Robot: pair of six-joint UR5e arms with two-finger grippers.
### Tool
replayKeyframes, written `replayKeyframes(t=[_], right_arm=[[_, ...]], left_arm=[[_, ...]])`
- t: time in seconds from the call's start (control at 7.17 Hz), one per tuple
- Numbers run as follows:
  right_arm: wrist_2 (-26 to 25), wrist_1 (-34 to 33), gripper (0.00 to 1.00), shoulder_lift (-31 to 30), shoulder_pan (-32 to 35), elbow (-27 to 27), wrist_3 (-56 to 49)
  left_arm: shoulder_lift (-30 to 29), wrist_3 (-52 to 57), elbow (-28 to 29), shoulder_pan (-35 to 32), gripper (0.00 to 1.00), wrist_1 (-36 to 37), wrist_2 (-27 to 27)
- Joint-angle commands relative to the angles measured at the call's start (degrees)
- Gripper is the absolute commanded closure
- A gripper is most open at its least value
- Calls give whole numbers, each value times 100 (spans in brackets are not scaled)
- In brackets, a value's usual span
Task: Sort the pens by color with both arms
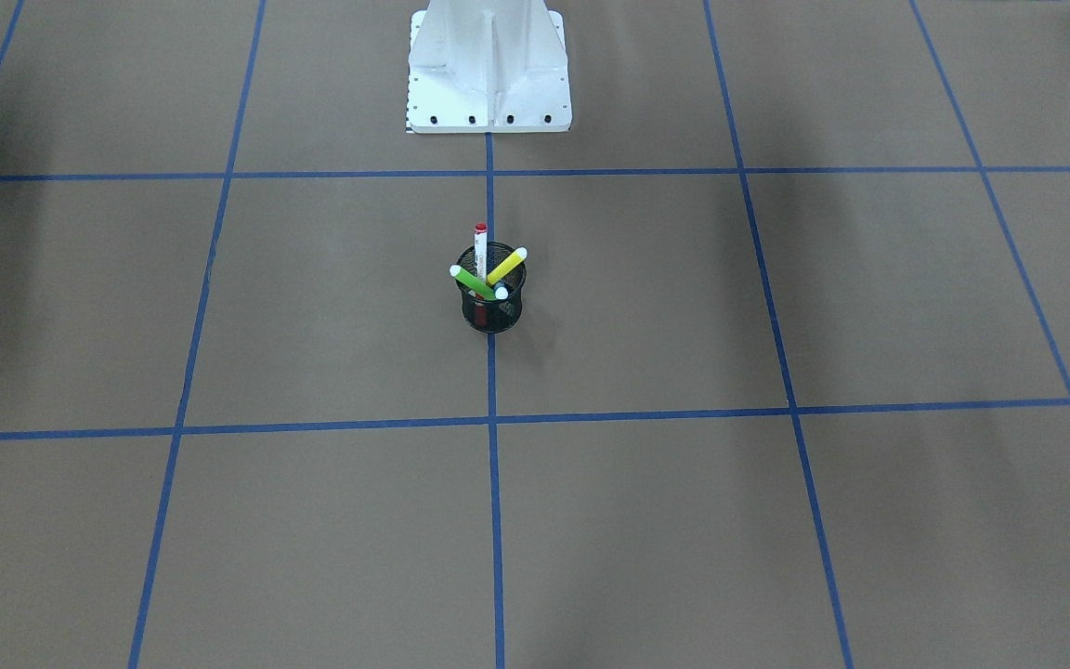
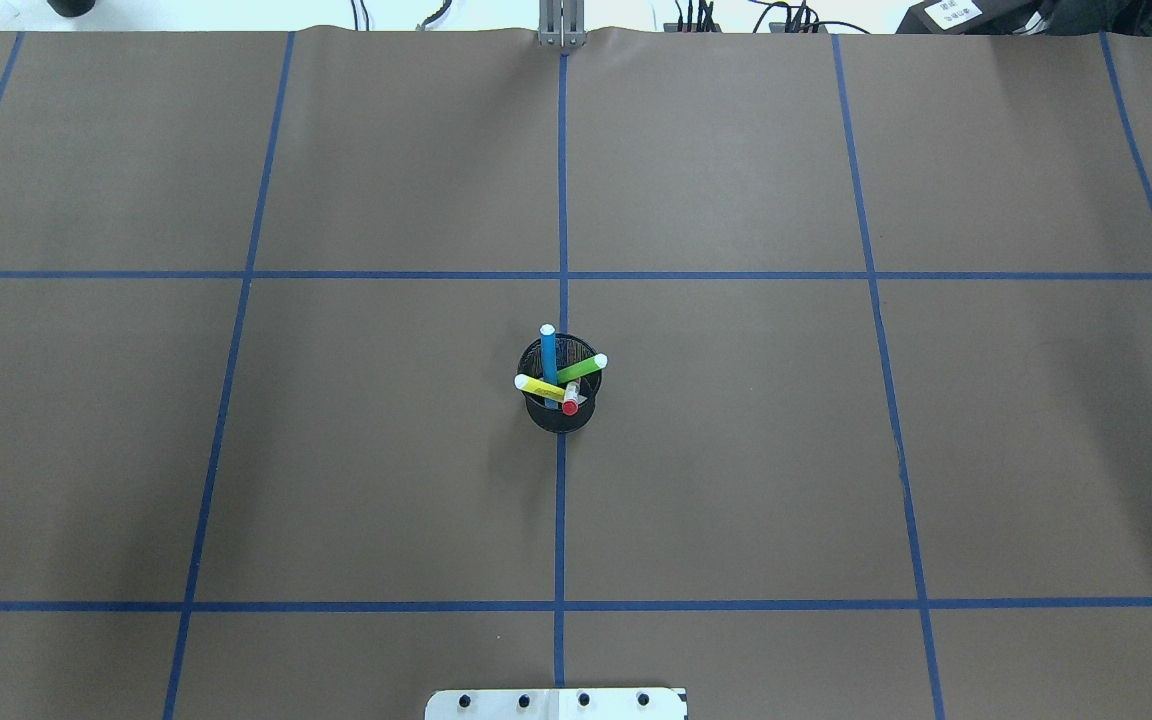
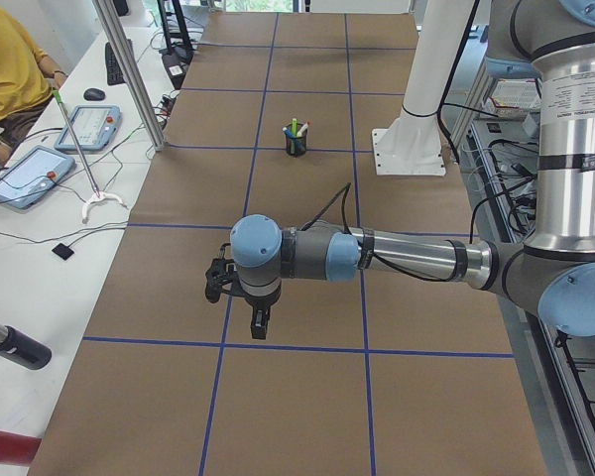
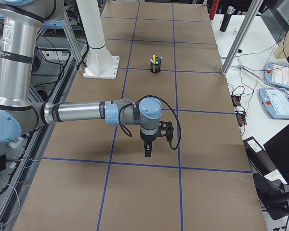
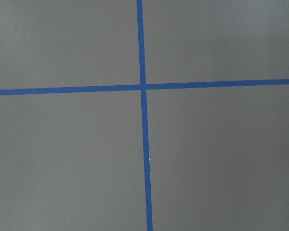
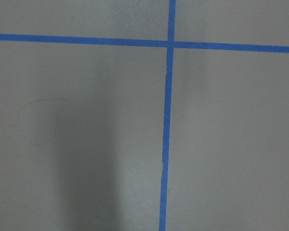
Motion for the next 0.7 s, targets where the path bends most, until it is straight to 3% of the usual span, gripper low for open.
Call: replayKeyframes(t=[0.0,0.28,0.42,0.56], right_arm=[[0,-13,0,-9,0,0,9],[52,22,0,0,0,9,35],[131,292,0,43,0,-17,61],[141,999,0,131,0,-122,79]], left_arm=[[-16,13,5,0,0,-122,5],[-16,14,5,0,0,-438,-4],[-25,-4,23,0,0,-596,5],[-234,-47,40,9,0,-806,5]])
